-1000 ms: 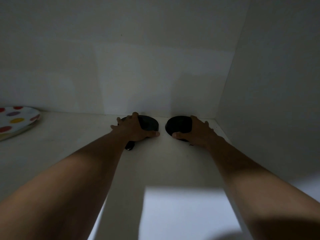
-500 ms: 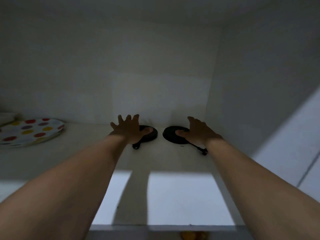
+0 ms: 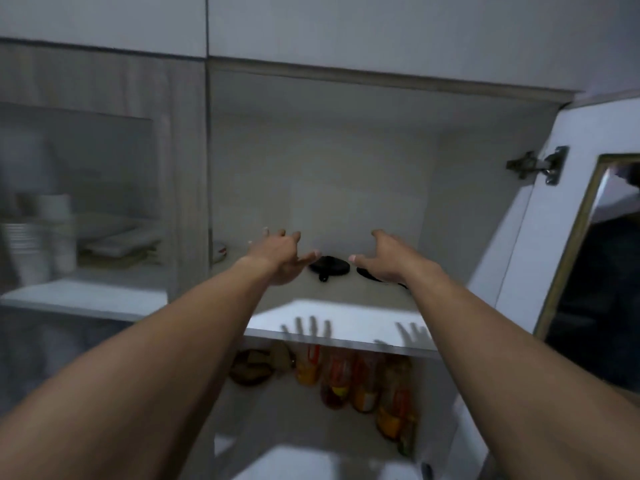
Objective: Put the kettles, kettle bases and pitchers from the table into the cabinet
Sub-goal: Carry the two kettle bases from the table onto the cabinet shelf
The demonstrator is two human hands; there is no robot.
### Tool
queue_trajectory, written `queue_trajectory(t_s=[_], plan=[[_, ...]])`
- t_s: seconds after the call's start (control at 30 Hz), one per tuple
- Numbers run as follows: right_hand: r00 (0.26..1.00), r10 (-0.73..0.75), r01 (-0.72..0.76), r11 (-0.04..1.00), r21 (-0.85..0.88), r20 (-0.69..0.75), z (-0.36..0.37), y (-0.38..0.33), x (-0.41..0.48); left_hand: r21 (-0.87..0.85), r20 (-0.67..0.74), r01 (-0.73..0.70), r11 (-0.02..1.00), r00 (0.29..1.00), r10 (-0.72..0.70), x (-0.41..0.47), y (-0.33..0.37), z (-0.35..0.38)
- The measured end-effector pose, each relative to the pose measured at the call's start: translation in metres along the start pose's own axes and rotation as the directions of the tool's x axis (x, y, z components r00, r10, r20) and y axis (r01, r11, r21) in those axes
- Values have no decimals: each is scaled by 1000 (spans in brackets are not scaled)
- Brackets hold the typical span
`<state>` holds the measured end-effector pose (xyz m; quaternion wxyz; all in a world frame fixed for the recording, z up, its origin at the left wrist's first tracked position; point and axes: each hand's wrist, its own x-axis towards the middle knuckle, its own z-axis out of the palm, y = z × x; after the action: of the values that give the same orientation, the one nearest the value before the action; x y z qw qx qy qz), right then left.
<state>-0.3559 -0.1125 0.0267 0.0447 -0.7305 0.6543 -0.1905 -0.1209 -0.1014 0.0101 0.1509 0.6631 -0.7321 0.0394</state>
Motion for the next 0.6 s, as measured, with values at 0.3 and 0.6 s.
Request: queue_trajectory(t_s=[0.3, 0.6], plan=[[982, -189, 189, 982, -7, 10, -19, -119, -96, 12, -104, 103, 995, 989, -102, -153, -70, -75], [885, -458, 449, 887, 105, 88, 13, -242, -153, 70, -145, 397, 915, 912, -385, -286, -156, -117]])
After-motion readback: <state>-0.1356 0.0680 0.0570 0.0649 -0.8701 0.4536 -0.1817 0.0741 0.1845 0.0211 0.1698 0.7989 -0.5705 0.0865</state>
